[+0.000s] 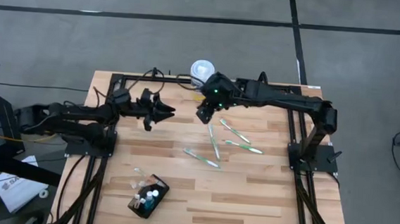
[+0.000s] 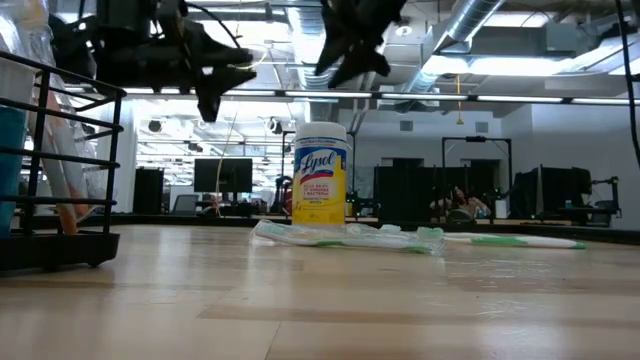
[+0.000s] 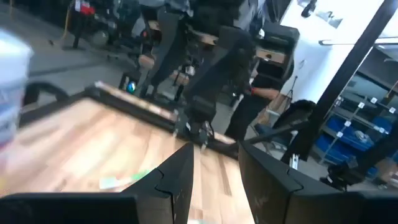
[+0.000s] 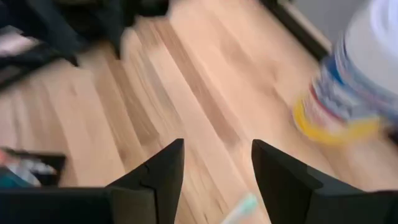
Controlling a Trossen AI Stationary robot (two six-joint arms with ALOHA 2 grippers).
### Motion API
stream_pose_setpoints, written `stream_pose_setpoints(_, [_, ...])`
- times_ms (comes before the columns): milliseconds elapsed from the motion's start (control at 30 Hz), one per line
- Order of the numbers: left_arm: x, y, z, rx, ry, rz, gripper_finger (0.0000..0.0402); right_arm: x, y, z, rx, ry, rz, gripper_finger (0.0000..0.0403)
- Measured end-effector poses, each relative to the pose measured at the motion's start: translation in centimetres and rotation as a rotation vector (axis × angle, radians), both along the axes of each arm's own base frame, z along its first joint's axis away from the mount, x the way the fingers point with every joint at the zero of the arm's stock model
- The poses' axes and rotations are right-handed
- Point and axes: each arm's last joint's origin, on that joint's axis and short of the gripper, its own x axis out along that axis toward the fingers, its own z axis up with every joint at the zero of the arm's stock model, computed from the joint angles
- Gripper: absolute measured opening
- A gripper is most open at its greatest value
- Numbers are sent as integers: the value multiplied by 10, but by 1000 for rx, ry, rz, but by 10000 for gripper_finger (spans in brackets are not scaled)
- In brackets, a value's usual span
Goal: Pick & Place toothbrushing station
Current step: Put the green toothbrush into the black wire organizer bin
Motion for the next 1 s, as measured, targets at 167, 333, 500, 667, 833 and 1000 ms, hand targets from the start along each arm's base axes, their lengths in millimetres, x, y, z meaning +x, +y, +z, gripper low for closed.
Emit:
stream_pose_setpoints(167, [13, -6, -23, -84, 132, -19, 123, -6, -9, -14, 25, 127, -15, 183])
stream_pose_setpoints(333, [23, -7, -43, -213, 228, 32, 123, -4, -15, -16, 78, 107, 34, 196])
stream_pose_setpoints(500, [28, -13, -50, -281, 251, 119, 123, -10, -16, -19, 34, 188, 125, 202])
stream_pose_setpoints(667, [32, -14, -60, -332, 289, 149, 123, -21, -45, -24, 29, 241, 139, 203])
stream_pose_setpoints(833, [36, -12, -78, -428, 367, 180, 123, -39, -73, -27, 117, 290, 80, 203])
stream_pose_setpoints(1000, [43, -9, -78, -438, 357, 237, 123, -51, -73, -55, 264, 328, 82, 199])
